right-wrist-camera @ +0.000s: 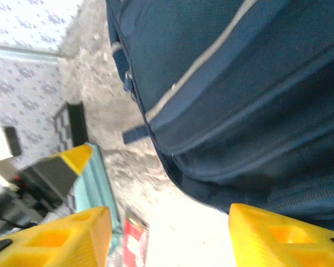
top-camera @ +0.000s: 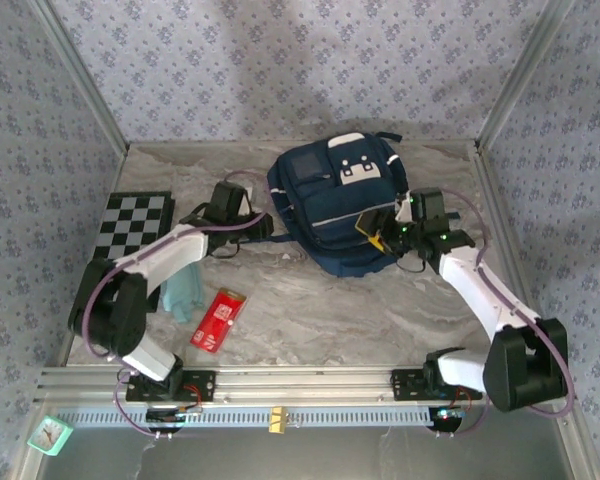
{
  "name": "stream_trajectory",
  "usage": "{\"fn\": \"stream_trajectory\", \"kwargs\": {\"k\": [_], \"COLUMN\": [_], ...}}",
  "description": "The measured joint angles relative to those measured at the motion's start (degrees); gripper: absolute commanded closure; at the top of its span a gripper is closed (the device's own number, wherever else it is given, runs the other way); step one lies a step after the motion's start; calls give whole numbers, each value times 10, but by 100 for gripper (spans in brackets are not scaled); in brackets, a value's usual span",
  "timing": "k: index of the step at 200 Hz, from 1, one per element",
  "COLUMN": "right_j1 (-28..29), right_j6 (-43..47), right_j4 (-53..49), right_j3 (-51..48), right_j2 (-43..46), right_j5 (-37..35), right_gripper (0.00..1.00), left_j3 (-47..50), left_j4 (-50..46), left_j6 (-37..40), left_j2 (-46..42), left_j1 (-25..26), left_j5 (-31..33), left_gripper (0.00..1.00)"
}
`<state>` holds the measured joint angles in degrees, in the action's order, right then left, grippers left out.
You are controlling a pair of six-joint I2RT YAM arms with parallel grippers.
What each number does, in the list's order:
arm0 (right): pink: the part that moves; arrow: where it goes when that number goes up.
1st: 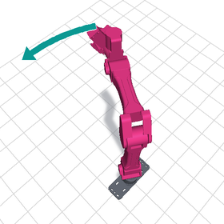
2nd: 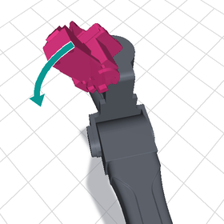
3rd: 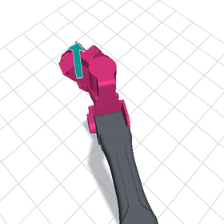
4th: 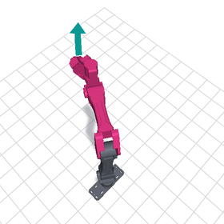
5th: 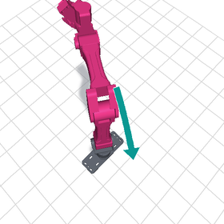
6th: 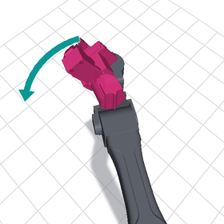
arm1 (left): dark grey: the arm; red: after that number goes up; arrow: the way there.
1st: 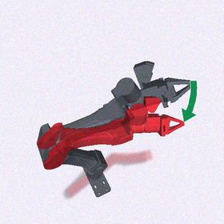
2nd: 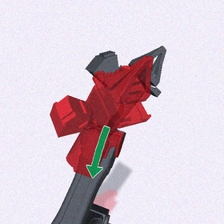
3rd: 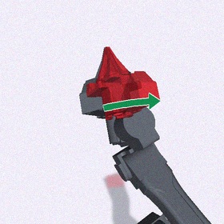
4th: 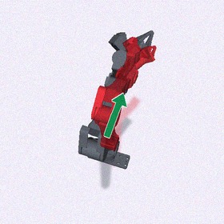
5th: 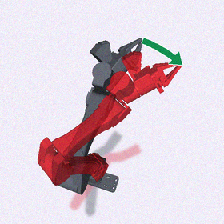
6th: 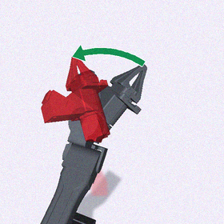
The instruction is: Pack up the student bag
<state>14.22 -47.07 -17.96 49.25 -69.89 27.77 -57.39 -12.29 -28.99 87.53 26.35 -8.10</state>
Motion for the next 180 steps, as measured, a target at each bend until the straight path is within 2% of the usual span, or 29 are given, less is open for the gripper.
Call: {"fn": "stream_trajectory", "kwargs": {"k": [34,70,138,180], "right_j1": [116,213,337,395], "right_j6": [42,71,142,162], "right_j4": [-29,-19,55,113], "right_j3": [1,31,156,226], "right_j2": [-5,-95,-258,-357], "right_j5": [-56,-86,-112,-121], "right_gripper": [31,29,27,26], "left_j3": [38,50,92,129], "left_j4": [-89,-187,-306,-342], "left_j6": [-43,-69,-113,-140], "left_j2": [-94,-155,-249,-291], "left_j1": [0,-17,-86,-97], "left_j5": [52,106,165,178], "left_gripper": [43,37,25,21]}}
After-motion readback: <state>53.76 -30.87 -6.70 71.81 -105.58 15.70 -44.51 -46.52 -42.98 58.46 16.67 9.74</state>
